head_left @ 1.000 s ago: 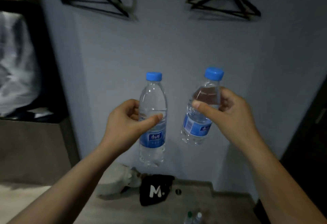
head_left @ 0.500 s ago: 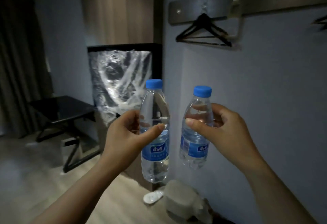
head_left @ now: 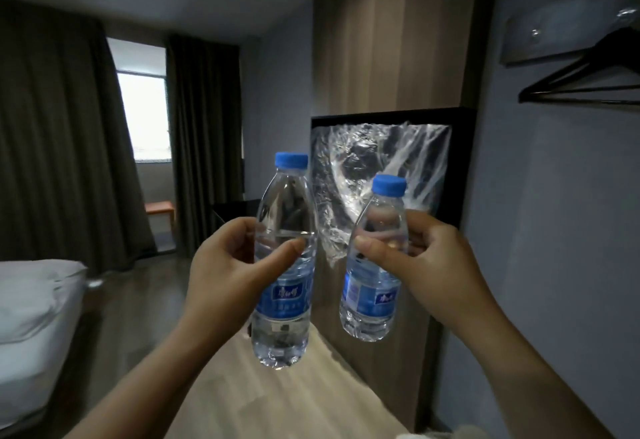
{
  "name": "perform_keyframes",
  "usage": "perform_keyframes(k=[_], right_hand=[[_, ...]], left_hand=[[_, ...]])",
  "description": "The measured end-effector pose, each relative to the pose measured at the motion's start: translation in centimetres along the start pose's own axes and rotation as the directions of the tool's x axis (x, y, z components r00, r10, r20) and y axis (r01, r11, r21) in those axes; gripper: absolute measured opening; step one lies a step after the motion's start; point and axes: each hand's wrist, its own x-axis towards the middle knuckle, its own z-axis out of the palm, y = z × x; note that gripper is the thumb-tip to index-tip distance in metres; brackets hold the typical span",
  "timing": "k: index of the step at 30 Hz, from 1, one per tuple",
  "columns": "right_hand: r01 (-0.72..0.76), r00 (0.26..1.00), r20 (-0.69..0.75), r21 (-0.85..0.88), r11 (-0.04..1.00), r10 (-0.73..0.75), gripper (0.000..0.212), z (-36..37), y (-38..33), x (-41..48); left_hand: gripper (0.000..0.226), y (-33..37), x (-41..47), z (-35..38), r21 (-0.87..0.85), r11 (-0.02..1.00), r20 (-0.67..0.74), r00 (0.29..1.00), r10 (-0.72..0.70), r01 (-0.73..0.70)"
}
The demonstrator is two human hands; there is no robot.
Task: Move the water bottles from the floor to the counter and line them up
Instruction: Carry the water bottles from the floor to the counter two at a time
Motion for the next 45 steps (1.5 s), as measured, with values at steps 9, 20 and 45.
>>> perform_keyframes(k=[9, 20, 45], right_hand=[[0.036, 0.993, 0.111, 0.030, 0.999, -0.039, 0.055, 8.0, 5.4, 10.0], [0.037, 0.962, 0.267, 0.091, 0.995, -0.060, 0.060, 15.4, 14.2, 24.2], [0.063, 0.947, 0.316, 0.005, 0.998, -0.062, 0.054, 48.9, 29.3, 53.0]], left_hand=[[0.045, -8.4, 7.5, -2.5, 0.057, 0.998, -0.137, 0.990, -0.023, 0.031], [0.041, -19.4, 18.9, -2.6, 0.135, 0.988, -0.247, 0.968, -0.041, 0.076], [0.049, -51.1, 48.9, -20.3, 0.226, 0.956, -0.300, 0.947, -0.112, 0.185]])
